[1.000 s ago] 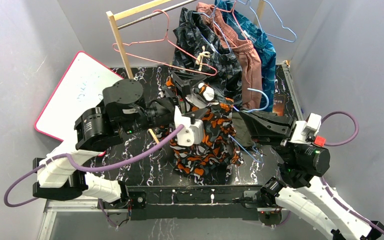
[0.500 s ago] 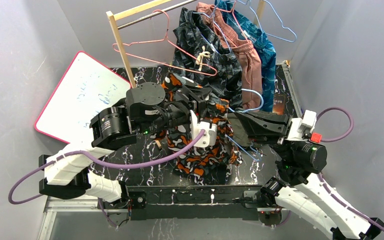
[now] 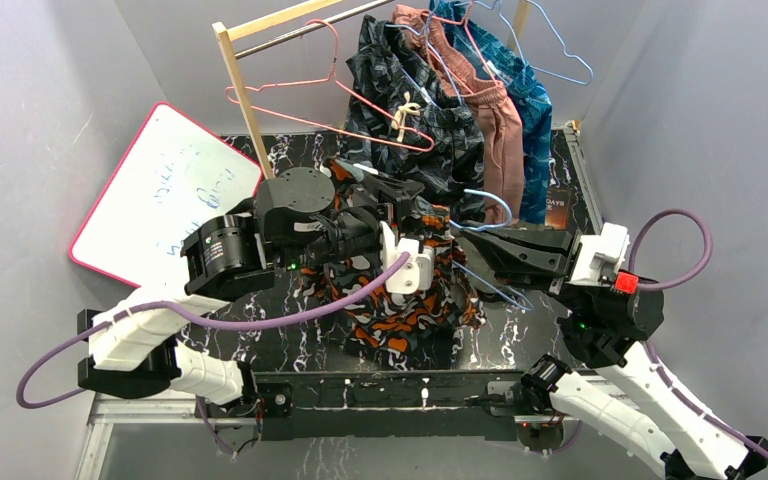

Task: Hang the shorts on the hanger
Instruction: Hang the shorts on the hanger.

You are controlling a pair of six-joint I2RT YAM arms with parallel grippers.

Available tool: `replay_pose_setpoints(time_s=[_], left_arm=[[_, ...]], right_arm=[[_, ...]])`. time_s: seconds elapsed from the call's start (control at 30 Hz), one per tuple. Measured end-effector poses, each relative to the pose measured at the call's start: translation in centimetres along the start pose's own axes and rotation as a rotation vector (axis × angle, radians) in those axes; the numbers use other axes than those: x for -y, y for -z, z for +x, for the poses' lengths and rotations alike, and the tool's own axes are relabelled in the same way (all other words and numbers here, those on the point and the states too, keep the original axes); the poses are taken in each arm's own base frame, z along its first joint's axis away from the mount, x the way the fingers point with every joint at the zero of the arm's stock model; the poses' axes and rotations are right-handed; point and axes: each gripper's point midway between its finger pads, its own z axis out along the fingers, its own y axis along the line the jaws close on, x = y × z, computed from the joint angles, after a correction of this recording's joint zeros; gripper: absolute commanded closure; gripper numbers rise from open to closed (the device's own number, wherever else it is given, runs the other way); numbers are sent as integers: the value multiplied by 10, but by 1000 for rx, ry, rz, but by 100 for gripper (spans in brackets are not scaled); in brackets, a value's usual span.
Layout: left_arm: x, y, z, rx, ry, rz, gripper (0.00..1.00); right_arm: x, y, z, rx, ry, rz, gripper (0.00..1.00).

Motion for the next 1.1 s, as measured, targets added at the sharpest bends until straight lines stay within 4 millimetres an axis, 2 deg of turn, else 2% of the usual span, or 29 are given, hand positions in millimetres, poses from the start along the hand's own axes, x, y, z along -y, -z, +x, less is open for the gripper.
replay_pose_setpoints(time_s=[0.17,0.4,0.43,0.53,0.97,1.1], left_arm=[[13,1,1,4,70,42,59],[29,6,4,-3,132,91,77],[31,6,3,3,143,99,81],[37,6,-1,21,177,123,100],[61,16,-1,33,283,197,100],[63,19,-4,50,324,208,94]], right_arm=[[-5,-2,3,-30,37,-44,100],[-16,-4,20,-74,35,-132,100],[-17,-5,22,-80,40,-145,100],[-20,-8,28,-101,51,-181,100],[-31,-6,39,-143,59,-268,100],[-33,-8,38,-132,56,-284,100]])
